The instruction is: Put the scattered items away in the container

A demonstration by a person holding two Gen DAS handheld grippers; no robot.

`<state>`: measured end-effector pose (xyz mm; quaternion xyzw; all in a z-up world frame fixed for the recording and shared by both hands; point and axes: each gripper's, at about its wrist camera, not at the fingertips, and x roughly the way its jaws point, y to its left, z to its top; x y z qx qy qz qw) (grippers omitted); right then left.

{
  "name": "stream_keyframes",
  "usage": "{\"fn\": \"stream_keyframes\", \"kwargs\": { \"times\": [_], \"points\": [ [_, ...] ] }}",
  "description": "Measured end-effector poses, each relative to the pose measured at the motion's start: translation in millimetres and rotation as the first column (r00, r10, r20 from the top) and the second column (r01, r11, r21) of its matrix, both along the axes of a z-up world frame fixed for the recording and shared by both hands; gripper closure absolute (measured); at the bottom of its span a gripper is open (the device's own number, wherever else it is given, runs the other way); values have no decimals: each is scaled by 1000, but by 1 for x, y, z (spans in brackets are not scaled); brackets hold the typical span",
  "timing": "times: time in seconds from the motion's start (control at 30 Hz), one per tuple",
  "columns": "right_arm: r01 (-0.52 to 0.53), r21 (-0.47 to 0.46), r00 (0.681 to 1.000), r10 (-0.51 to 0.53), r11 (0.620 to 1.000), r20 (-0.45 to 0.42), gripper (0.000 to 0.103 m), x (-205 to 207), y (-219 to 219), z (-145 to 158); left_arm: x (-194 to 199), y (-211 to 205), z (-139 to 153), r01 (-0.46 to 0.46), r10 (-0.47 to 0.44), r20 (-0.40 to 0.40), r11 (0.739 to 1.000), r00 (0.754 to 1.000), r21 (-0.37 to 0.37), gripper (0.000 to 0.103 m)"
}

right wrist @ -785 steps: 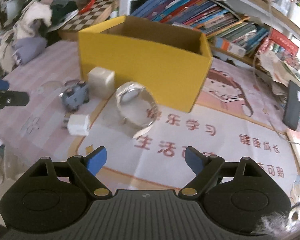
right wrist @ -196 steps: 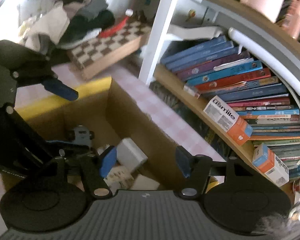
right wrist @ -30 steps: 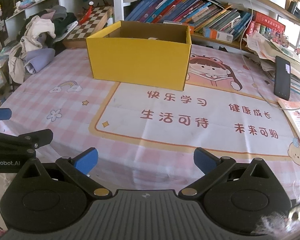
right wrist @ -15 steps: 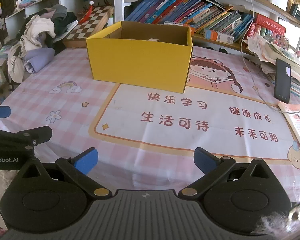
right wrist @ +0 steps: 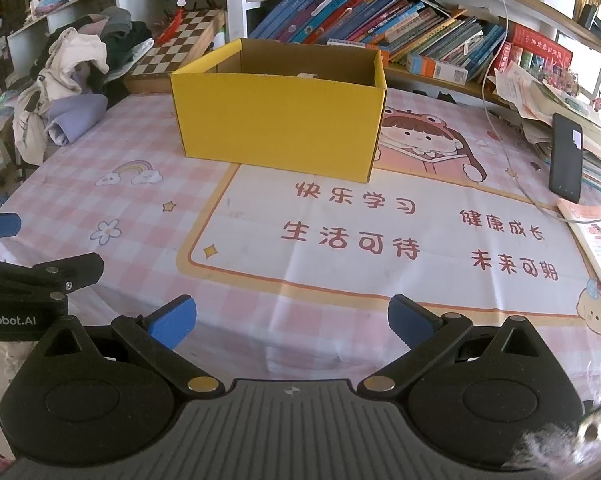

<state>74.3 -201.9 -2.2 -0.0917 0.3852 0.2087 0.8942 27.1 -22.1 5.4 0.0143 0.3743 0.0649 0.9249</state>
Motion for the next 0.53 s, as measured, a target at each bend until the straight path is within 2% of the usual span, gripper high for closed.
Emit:
{"fn": "stream_keyframes", "kwargs": {
  "times": [0.53],
  "points": [
    [2,-8,1000,-2,1000,-12,0,4,4,-5,6,5,-2,-1,1,-4,1000,1000,-29,0]
  ]
}}
